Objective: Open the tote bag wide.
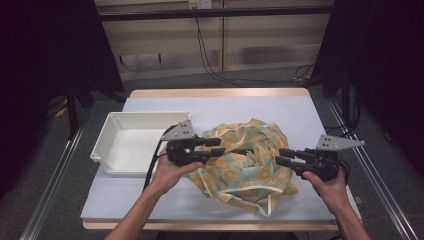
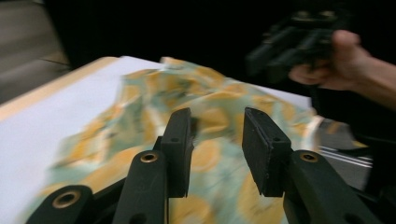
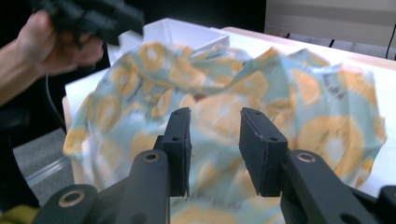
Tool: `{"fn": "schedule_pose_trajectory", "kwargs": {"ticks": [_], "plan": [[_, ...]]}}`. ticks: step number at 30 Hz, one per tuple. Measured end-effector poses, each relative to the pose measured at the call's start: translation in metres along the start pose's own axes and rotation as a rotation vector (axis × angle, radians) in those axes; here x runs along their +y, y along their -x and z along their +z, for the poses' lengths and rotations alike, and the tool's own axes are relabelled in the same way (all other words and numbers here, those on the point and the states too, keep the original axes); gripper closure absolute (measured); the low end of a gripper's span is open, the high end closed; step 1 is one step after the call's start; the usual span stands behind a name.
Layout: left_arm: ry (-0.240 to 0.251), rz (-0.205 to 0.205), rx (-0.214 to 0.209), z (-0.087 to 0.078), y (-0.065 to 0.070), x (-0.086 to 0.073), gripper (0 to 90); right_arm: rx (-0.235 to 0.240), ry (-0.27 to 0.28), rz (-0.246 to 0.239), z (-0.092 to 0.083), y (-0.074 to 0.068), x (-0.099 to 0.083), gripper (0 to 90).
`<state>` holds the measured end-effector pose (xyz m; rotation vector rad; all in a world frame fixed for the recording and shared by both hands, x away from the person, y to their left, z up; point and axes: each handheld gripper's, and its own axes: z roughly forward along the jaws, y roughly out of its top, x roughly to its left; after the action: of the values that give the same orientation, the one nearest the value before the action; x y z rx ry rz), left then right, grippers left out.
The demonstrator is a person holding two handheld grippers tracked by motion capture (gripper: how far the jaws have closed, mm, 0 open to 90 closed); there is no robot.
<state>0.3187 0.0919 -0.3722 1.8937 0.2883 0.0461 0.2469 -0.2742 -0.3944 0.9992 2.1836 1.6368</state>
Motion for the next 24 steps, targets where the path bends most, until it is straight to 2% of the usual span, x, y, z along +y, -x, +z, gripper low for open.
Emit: {"fn": "schedule_pose_trajectory", "kwargs": {"ticks": [2,5,7,9,11,12,14,16,21,23,24], "plan": [[-0.049,0.023,-0.010,0.015,0.004,0.003,62.5,-0.013,-0.009,-0.010,0.005,0.005,0.007,64.4],[-0.057,0.001,-0.061,0.032,0.008,0.004,62.2,-0.034,-0.015,-0.021,0.013,0.011,0.016,62.9],[-0.097,0.015,-0.066,0.044,0.010,0.006,61.5,-0.041,-0.024,-0.017,0.021,0.018,0.019,61.6],[-0.098,-0.001,-0.070,0.054,0.008,0.006,58.4,-0.073,-0.040,-0.031,0.028,0.023,0.023,58.4],[-0.103,-0.022,-0.081,0.065,0.006,0.002,57.1,-0.082,-0.043,-0.028,0.035,0.029,0.025,57.5],[-0.127,-0.010,-0.064,0.070,0.005,0.001,54.8,-0.080,-0.039,-0.020,0.038,0.032,0.026,56.1],[-0.136,-0.048,-0.063,0.080,0.002,-0.005,48.7,-0.098,-0.055,-0.034,0.045,0.037,0.030,54.6],[-0.163,-0.030,-0.038,0.085,0.003,-0.009,43.3,-0.106,-0.063,-0.034,0.050,0.041,0.031,51.3],[-0.199,-0.035,-0.015,0.099,0.000,-0.020,33.2,-0.123,-0.102,-0.035,0.064,0.053,0.030,47.5],[-0.218,-0.020,-0.026,0.102,-0.001,-0.023,28.5,-0.134,-0.124,-0.036,0.071,0.055,0.028,45.7],[-0.214,-0.013,-0.016,0.103,-0.001,-0.024,28.6,-0.133,-0.123,-0.036,0.072,0.056,0.028,45.6]]}}
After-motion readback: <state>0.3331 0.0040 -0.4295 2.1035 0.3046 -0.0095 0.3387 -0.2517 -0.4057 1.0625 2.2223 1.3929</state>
